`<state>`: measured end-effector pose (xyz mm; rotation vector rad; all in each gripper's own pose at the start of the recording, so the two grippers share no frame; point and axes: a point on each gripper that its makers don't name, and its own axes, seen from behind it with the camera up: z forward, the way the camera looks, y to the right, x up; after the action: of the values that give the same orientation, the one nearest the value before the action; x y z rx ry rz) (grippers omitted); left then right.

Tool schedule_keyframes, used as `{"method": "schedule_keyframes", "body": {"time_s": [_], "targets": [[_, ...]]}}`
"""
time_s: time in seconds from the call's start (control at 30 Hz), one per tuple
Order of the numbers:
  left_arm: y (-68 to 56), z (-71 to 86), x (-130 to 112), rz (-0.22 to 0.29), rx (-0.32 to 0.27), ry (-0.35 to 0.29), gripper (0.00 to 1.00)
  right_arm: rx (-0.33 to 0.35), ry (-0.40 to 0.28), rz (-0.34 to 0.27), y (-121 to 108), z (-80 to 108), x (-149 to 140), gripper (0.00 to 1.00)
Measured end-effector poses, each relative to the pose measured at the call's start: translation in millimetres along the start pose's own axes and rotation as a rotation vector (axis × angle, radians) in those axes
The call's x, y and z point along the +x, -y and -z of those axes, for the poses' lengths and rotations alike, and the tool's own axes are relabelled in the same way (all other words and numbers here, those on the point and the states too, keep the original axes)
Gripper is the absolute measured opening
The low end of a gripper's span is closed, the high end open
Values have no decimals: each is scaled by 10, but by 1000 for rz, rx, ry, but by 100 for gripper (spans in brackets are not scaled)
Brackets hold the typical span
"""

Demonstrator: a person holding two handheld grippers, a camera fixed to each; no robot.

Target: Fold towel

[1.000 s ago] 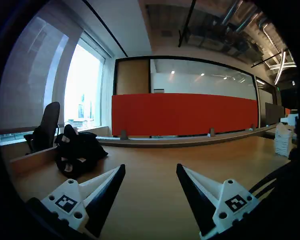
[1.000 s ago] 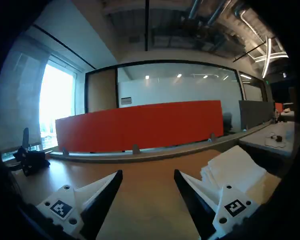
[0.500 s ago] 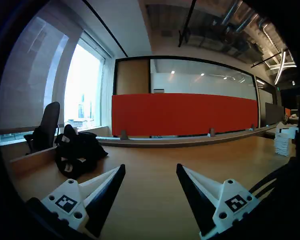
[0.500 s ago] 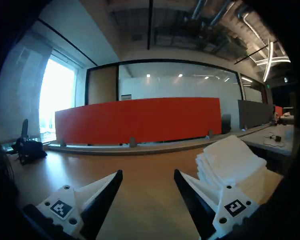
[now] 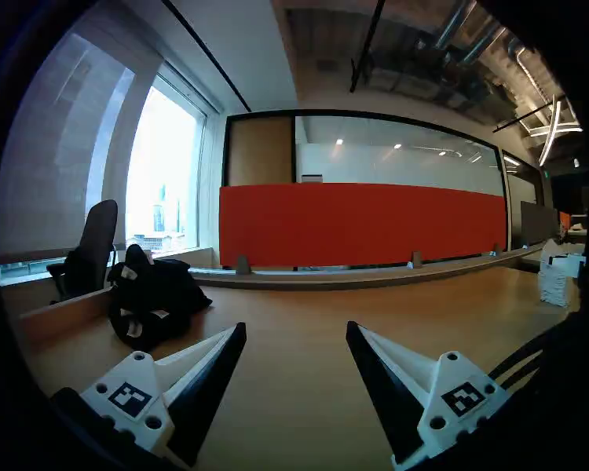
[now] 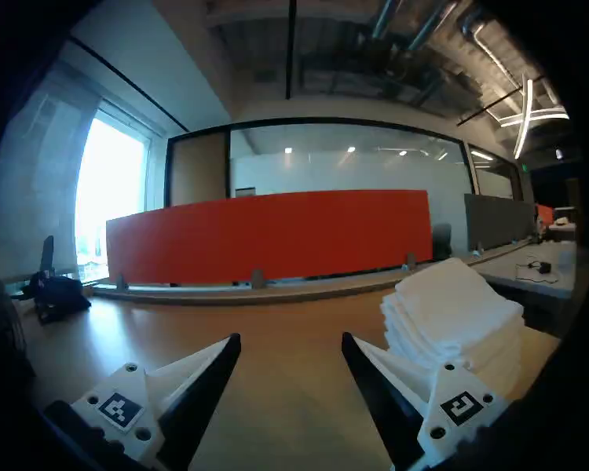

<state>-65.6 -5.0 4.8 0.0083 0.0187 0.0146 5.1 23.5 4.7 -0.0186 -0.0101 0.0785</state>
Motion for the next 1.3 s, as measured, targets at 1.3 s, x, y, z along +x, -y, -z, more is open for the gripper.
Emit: {"method": "schedule_keyframes", "body": {"time_s": [1.3], "targets": [[0, 11, -3, 0, 0, 0, 94, 19, -8, 78, 214, 52, -63, 99]]}}
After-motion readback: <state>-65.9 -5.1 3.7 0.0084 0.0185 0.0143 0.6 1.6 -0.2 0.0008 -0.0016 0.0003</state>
